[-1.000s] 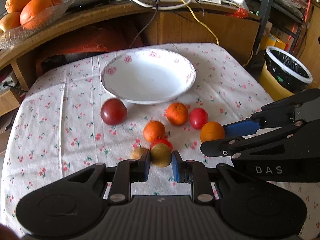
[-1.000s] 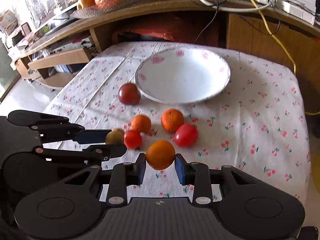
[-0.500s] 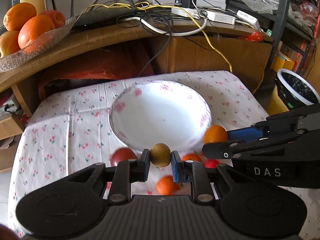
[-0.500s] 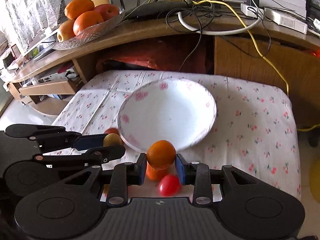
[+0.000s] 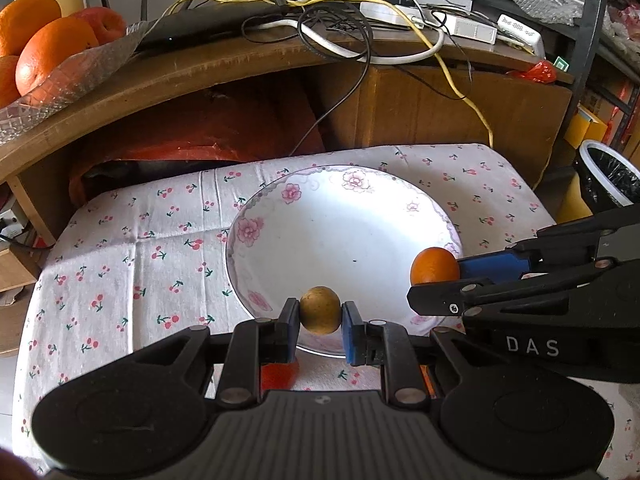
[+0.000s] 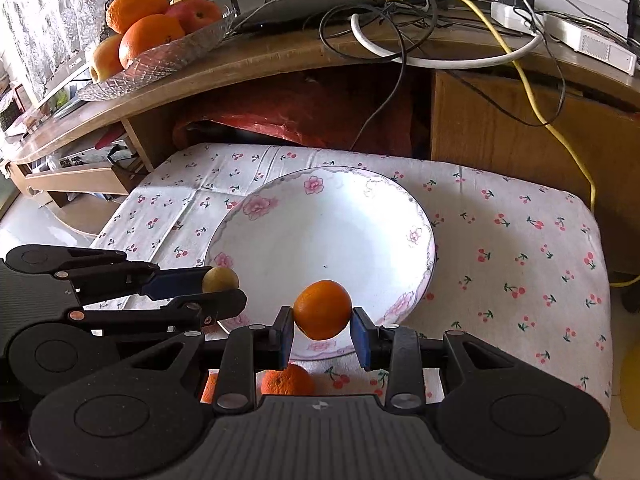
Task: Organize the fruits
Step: 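Carry kiwi and orange into the white bowl and open both tools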
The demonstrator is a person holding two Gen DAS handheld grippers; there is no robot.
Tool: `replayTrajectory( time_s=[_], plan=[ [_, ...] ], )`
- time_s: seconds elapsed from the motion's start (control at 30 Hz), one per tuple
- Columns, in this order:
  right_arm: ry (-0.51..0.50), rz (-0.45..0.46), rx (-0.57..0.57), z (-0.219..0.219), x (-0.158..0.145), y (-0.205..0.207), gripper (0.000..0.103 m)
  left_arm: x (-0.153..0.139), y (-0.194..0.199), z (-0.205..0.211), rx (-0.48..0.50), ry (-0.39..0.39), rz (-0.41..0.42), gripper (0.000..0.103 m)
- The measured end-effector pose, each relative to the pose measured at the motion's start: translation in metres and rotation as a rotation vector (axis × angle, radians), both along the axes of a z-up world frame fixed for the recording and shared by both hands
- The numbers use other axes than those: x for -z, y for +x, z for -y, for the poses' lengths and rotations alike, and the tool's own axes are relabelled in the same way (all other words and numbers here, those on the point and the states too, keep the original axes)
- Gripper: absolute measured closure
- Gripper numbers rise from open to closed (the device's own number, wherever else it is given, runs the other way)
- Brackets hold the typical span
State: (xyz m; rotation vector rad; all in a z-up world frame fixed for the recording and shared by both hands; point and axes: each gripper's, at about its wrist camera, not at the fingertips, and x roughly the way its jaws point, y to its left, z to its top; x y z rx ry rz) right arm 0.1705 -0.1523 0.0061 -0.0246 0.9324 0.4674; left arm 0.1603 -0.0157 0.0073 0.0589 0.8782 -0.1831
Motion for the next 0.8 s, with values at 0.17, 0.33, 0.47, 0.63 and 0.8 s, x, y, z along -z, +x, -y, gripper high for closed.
replayTrajectory(
  time_s=[0.17,0.33,0.47,0.63,0.8],
  plan=[
    [-0.007,-0.013,-0.004,-0.001,0.007,0.006,0.074,0.007,0.006,0.000,0.002,0.006,-0.015,0.074],
    [-0.021,-0.012,-0.009,-0.004,0.011,0.010,0.074,0.012,0.010,-0.001,0.000,0.000,-0.029,0.074],
    [-0.016,-0.020,-0.006,-0.003,0.013,0.012,0.074,0.014,0.013,-0.001,-0.003,-0.006,-0.033,0.074],
    [-0.013,-0.023,-0.007,-0.003,0.016,0.014,0.073,0.016,0.013,-0.001,0.003,0.000,-0.031,0.074],
    [-0.010,-0.026,-0.002,-0.002,0.016,0.015,0.072,0.016,0.015,-0.001,-0.001,-0.005,-0.035,0.074]
  ],
)
